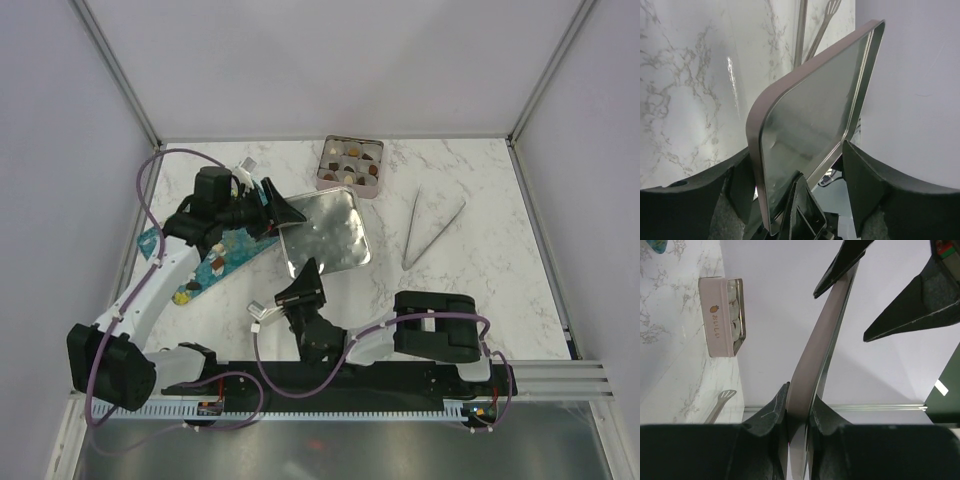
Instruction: Pack the chocolate
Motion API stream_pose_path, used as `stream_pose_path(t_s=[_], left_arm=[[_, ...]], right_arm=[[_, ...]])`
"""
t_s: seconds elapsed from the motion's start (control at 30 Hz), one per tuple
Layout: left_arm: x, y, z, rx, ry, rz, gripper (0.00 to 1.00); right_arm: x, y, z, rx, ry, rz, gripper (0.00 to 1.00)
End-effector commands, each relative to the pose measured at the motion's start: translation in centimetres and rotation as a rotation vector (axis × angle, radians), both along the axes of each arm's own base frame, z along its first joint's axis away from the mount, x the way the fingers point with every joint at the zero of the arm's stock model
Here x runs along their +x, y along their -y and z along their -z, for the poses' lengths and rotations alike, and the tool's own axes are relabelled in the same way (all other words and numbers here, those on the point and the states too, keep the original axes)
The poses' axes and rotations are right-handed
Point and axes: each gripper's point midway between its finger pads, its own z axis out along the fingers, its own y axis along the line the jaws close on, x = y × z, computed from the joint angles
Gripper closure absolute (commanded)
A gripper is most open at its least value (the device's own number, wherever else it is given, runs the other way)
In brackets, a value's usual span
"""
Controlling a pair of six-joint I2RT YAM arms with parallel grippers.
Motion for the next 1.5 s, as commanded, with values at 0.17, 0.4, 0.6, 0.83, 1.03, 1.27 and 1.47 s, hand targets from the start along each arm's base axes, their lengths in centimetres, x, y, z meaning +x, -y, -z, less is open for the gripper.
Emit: stream_pose_path(t_s=[0.17,0.4,0.6,0.83,1.03,1.27,1.47], left_arm=[[8.0,-6.4,-8.1,0.114,0.246,-0.230,0.26],[12.1,-9.6,-13.4,0.116,0.388,-0.337,0.26],[14.2,-7.8,-12.7,0.077,0.452,-0.217,0.26],[16.4,-4.0,-9.8,-0.066,0.483,0.021,0.28],[19.5,-2.7,-8.0,-0.078,0.512,0.081,0.28],[24.0,-1.4,-4.4,-0.086,0.541,0.150,0.29],[26.5,0.7,-3.5,-0.143,0.569,0.256,0.29]], right_arm=[[2.3,1.6,-6.8,0.684,-0.053,-0.002,1.00],[7.5,-0.2,-12.3,1.150,-0.476,-0.131,1.00],[17.2,7.5,-18.9,1.665,-0.683,-0.274,1.00],[23.5,12.3,-20.3,1.991,-0.968,-0.474,1.00],[25.8,14.4,-18.9,2.011,-1.251,-0.723,1.00],[27.9,15.1,-16.3,2.058,-1.508,-0.890,1.00],[29.2,14.7,-14.8,2.042,-1.628,-0.921,1.00]])
